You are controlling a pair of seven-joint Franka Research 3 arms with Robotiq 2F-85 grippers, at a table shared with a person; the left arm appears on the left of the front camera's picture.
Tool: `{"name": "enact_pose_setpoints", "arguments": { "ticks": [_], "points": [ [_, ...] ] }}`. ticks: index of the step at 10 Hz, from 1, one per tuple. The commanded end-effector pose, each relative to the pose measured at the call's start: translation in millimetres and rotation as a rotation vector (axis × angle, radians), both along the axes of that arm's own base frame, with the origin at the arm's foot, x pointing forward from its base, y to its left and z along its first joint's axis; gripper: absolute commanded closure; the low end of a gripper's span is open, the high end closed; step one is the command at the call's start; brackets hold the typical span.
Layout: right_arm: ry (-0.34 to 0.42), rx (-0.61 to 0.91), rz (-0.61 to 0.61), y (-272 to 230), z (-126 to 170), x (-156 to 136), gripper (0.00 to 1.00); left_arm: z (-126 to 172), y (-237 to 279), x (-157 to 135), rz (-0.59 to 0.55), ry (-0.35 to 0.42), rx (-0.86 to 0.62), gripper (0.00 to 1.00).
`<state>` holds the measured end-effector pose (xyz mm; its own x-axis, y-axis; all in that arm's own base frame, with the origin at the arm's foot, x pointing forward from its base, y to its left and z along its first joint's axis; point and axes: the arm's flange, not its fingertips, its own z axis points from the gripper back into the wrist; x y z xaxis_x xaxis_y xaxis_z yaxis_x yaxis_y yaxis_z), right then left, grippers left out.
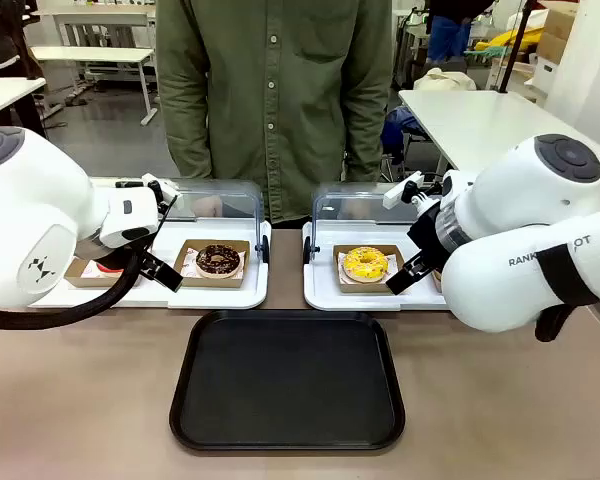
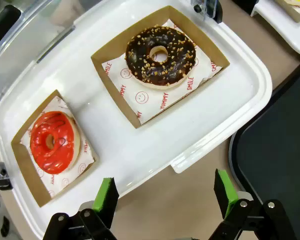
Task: Move the third donut from the left to the tray.
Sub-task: Pick up the Paper togo box containing the Donut indicated by the person and place it on the Handle tray.
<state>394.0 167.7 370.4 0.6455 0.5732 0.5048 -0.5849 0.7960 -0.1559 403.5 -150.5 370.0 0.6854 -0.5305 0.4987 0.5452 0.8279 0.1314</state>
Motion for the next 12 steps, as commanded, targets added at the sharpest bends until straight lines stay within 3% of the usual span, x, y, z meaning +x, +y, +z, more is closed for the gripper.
{"name": "enact_pose_setpoints", "arguments": {
  "ticks": [1,10,11,12],
  "points": [
    [0.0,0.0,0.0,0.0,0.0,0.0,0.0,0.1,0.0,0.0,0.0,0.0,0.0,0.0],
    [-0.001,-0.001,0.001,0.2,0.0,-0.1,0.0,0.1,0.0,0.0,0.0,0.0,0.0,0.0],
    [-0.033,0.031,-0.01,2.7,22.8,2.6,0.0,0.0,0.0,0.0,0.0,0.0,0.0,0.0],
    [-0.052,0.076,-0.027,-6.3,55.6,5.9,0.0,28.6,6.9,3.7,-0.036,0.021,-0.052,0.0]
  ]
}}
